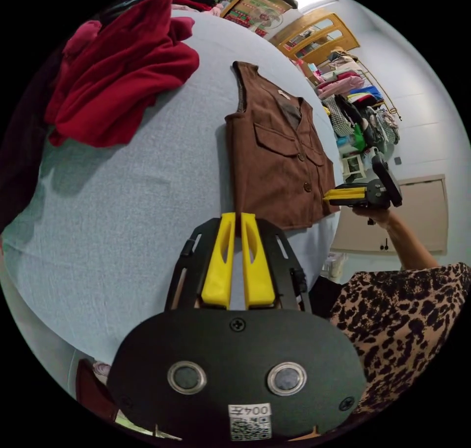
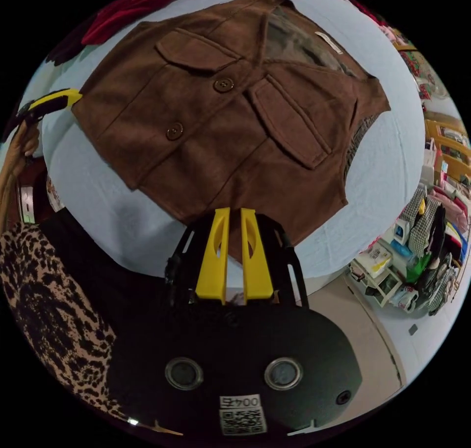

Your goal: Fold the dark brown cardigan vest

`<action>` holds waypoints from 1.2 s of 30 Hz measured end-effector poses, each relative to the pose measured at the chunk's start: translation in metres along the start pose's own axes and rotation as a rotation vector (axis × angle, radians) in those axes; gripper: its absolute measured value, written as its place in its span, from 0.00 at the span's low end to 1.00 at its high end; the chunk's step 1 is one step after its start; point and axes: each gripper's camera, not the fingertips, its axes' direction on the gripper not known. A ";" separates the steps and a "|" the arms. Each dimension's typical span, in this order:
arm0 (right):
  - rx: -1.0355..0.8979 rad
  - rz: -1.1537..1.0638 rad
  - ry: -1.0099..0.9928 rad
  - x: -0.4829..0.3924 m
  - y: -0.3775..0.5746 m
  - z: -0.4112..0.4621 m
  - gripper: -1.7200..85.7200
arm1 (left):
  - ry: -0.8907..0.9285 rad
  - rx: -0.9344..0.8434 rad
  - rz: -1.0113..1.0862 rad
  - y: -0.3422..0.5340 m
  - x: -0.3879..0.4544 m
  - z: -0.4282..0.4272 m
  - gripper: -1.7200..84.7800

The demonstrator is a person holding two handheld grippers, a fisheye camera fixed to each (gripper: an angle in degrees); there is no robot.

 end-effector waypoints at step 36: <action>0.079 -0.022 -0.186 0.051 0.024 0.005 0.06 | -0.304 -0.088 0.773 -0.309 0.325 0.268 0.13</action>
